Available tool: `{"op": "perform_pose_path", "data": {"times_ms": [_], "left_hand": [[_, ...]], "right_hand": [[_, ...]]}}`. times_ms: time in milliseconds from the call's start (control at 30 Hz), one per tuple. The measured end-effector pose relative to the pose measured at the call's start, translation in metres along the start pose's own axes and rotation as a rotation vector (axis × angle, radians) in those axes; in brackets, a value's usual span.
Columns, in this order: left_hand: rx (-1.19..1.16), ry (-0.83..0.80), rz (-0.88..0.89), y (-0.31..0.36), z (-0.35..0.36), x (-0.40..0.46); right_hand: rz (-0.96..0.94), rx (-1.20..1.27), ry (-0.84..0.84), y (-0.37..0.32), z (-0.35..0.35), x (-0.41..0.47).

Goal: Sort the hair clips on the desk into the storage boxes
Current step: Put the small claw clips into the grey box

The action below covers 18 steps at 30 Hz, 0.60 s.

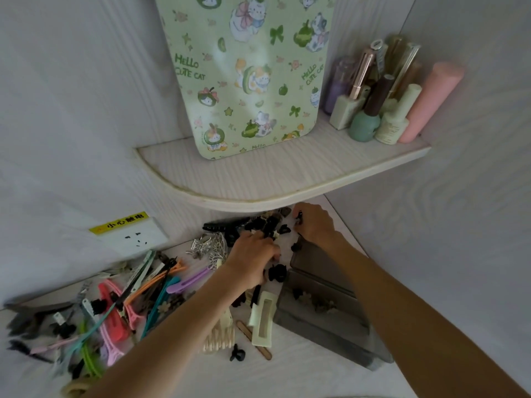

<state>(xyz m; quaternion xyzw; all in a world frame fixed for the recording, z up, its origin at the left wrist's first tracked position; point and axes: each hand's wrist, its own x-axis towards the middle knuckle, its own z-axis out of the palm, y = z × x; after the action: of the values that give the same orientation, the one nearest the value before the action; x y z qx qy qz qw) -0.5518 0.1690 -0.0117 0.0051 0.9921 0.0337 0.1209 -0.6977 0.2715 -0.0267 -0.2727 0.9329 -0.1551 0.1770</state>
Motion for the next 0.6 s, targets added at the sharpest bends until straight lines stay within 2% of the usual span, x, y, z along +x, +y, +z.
{"op": "perform_pose_path", "data": {"times_ms": [67,167,300,367,467,533,600], "left_hand": [[-0.050,-0.017,0.036,-0.001,-0.001,0.000],[-0.059,0.016,0.063,-0.001,-0.003,-0.002],[-0.017,0.052,0.067,0.002,-0.006,-0.008],[-0.055,0.096,0.026,0.002,-0.007,-0.015],[-0.211,0.243,-0.103,0.007,-0.007,-0.036],[-0.373,0.291,-0.164,0.015,-0.008,-0.050],[-0.513,0.245,-0.151,0.028,-0.010,-0.060]], "right_hand": [[-0.002,0.039,0.033,0.002,0.000,0.002],[-0.021,0.164,0.187,0.004,-0.007,0.001],[0.045,0.527,0.267,0.000,-0.035,-0.019],[0.041,0.685,0.221,-0.001,-0.049,-0.039],[0.043,0.758,0.081,0.006,-0.058,-0.083],[0.038,0.770,0.027,0.011,-0.055,-0.113],[0.030,0.656,0.007,0.017,-0.046,-0.135]]}}
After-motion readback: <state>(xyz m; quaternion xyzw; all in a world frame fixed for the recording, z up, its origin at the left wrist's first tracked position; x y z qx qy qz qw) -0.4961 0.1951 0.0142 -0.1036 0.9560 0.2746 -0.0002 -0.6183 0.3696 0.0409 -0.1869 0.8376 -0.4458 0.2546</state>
